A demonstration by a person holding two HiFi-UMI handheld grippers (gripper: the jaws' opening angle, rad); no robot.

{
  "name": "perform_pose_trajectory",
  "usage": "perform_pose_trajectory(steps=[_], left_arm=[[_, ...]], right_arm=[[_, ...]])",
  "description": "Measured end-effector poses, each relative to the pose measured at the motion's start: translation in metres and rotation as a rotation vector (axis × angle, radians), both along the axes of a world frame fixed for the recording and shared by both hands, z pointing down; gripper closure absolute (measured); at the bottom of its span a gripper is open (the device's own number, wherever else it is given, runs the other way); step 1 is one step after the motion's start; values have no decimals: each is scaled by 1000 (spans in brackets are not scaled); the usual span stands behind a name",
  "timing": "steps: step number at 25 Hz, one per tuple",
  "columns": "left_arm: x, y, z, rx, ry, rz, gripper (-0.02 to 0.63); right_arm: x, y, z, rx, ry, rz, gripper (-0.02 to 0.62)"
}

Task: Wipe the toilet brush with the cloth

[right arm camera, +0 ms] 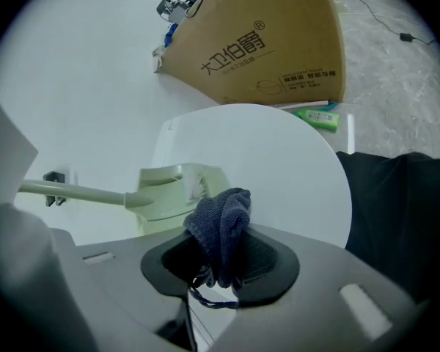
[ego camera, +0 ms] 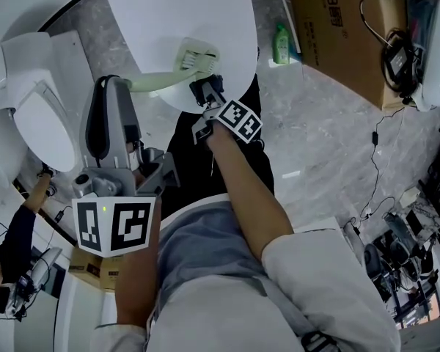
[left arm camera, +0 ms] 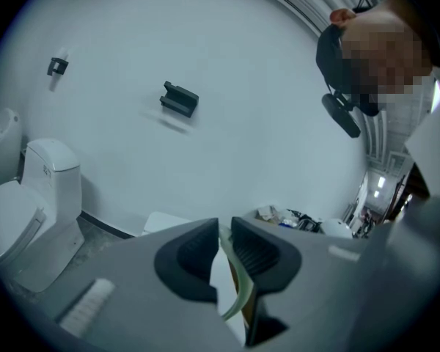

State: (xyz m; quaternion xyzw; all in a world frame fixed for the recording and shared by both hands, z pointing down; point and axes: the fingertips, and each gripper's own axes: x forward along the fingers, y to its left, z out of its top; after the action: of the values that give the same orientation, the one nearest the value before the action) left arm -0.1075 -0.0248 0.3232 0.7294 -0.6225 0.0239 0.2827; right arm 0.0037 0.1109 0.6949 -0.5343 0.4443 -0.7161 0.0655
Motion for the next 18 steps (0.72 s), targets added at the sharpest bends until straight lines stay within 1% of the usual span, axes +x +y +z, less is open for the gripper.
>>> perform_pose_trajectory(steps=[7,14,18], left_arm=[[2,0,0,-6,0,5,606],[-1,-2,1,-11,-5,20,606],[-1,-3,1,-11,-4,30,606]], right_arm=[[-20,-4,5,-42,-51,128,495],[-37,-10,7,-53,-98,199,495],[-51,-15,3,-39,-132,200,495]])
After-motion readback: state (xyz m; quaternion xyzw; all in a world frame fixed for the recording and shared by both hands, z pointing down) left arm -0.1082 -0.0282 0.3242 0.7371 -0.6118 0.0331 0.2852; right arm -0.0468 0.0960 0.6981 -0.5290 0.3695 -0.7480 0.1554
